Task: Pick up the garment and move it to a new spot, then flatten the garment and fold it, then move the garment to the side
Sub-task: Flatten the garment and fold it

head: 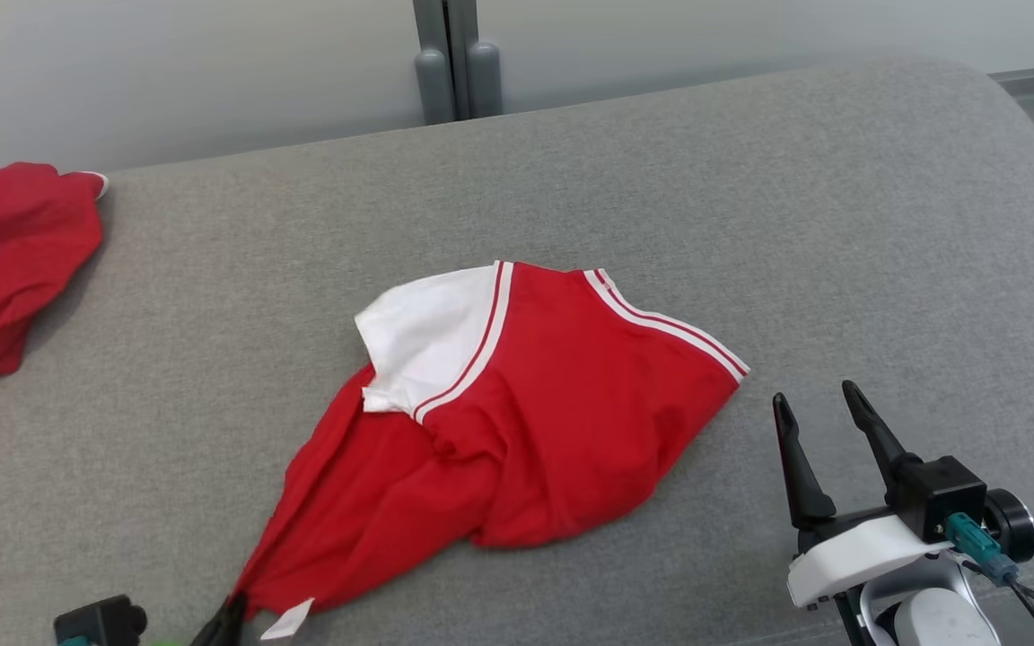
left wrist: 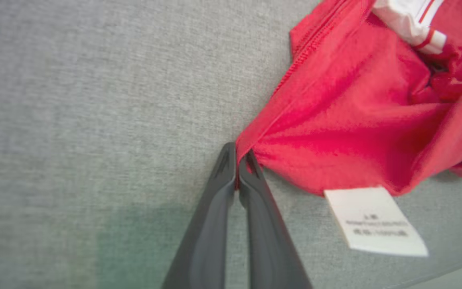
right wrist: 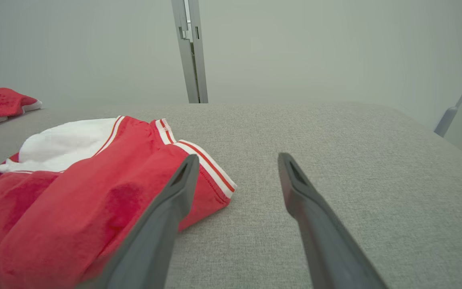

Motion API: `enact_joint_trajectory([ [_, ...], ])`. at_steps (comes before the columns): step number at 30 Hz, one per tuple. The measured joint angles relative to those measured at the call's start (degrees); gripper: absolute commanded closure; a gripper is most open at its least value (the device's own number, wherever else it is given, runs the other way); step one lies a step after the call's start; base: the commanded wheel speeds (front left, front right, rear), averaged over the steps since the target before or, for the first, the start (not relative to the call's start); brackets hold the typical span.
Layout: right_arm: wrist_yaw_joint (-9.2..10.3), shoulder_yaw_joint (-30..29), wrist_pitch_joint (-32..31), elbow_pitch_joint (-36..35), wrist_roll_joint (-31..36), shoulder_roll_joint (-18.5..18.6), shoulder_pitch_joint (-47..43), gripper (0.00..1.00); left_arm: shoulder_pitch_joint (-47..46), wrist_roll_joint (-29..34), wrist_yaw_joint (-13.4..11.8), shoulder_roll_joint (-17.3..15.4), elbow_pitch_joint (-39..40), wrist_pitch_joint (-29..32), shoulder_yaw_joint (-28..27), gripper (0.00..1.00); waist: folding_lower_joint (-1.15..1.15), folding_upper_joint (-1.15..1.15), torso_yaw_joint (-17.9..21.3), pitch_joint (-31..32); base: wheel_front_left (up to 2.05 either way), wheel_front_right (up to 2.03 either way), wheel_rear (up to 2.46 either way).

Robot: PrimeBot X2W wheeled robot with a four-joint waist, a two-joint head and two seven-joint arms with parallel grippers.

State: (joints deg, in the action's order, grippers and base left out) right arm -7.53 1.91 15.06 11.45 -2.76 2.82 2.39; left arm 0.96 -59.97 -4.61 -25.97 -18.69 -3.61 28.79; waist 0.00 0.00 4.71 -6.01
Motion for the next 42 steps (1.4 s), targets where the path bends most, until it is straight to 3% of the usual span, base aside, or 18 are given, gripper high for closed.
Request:
enact_joint_trajectory([
  [6,0.0,0.4,0.0,0.3,-0.1,0.0,0.0,0.0,2.6,-4.2,-1.7,-2.0,2.5,1.8,-3.2,1.0,0.0,0.0,-2.2,0.5,0.0,0.0,0.0],
  [7,0.0,0.4,0.0,0.3,-0.1,0.0,0.0,0.0,2.7,-4.6,-1.7,-1.9,2.5,2.0,-3.4,0.84,0.0,0.0,-2.5,0.6,0.0,0.0,0.0],
  [8,0.01,0.5,0.0,0.4,-0.1,0.0,0.0,0.0,2.8,-4.9,-2.0,-1.8,2.5,2.1,-3.7,0.51,0.0,0.0,-2.7,0.7,0.0,0.0,0.0],
  [9,0.0,0.5,0.0,0.5,-0.1,0.0,0.1,0.0,2.8,-5.0,-2.2,-1.9,2.4,1.9,-4.0,0.0,0.0,0.0,-2.9,0.8,0.0,0.0,0.0],
  [13,0.0,0.6,0.0,0.6,-0.1,0.0,0.2,0.0,3.7,-5.9,-2.5,-1.9,2.7,0.8,-5.6,0.0,0.0,0.0,-3.0,1.3,0.0,0.0,0.0],
  [21,0.0,0.5,0.0,0.5,-0.3,0.0,0.2,0.0,6.3,-4.3,-5.8,-6.2,11.3,-1.8,-8.5,0.0,0.0,0.0,-1.5,1.0,0.0,0.0,0.0],
  [28,0.0,1.7,0.0,0.2,-0.8,0.0,2.1,0.0,-3.7,-2.5,-6.1,-5.0,17.0,1.8,-6.1,0.0,0.0,0.0,0.8,-0.6,0.0,0.0,0.0],
  [35,0.01,2.0,0.0,-0.4,-1.1,0.0,3.4,0.0,-14.7,-3.8,-3.4,0.2,12.0,6.6,-3.0,0.0,0.0,0.0,4.4,-2.6,0.0,0.0,0.0],
  [42,0.0,1.0,0.0,-0.7,-1.2,0.1,3.6,0.0,-17.3,-2.5,-2.1,0.5,2.9,7.0,-1.7,0.0,0.0,0.0,8.4,-4.2,0.0,0.0,0.0],
])
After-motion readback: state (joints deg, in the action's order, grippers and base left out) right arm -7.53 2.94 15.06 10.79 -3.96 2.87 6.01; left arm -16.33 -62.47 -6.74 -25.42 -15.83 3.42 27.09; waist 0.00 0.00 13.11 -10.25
